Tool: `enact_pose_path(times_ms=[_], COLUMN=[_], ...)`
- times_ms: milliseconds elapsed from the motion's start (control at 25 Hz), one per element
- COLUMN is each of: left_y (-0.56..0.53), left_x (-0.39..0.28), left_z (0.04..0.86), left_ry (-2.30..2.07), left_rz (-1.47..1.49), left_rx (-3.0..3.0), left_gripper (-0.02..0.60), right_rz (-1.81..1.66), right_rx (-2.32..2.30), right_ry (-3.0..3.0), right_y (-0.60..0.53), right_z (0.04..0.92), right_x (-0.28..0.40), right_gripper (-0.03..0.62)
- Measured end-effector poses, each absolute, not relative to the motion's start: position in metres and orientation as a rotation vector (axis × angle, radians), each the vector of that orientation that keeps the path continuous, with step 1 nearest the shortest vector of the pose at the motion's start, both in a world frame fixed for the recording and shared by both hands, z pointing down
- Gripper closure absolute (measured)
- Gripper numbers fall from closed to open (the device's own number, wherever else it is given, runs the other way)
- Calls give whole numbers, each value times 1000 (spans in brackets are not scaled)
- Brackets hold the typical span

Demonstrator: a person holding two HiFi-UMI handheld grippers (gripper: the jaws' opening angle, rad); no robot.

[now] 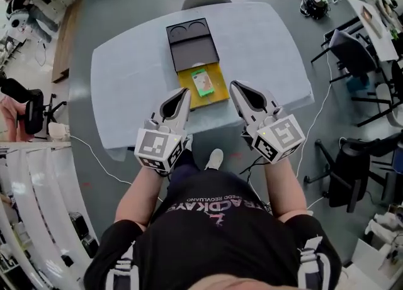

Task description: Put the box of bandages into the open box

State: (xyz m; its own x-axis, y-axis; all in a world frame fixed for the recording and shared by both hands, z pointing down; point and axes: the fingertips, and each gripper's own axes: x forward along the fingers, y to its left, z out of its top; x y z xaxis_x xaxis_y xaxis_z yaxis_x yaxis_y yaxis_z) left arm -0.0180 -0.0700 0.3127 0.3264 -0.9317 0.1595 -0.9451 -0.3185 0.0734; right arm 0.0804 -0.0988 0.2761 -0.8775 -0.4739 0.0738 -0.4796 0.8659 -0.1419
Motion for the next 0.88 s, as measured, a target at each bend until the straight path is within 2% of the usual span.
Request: enact_pose_path(times_ms=[360,880], left_y=[-26,5], left_x=[-52,-115], left_z=[268,290], left_ry=[-1729,-1505], left_rz=[51,22], left_rx=[2500,2561], left_gripper=[565,565], right_rz=[143,245], right_rx=[749,962], right_ry=[-3042,-2900], right_y=[-59,-17], right_z=[236,280], right_x=[37,-24], right_gripper=[583,583])
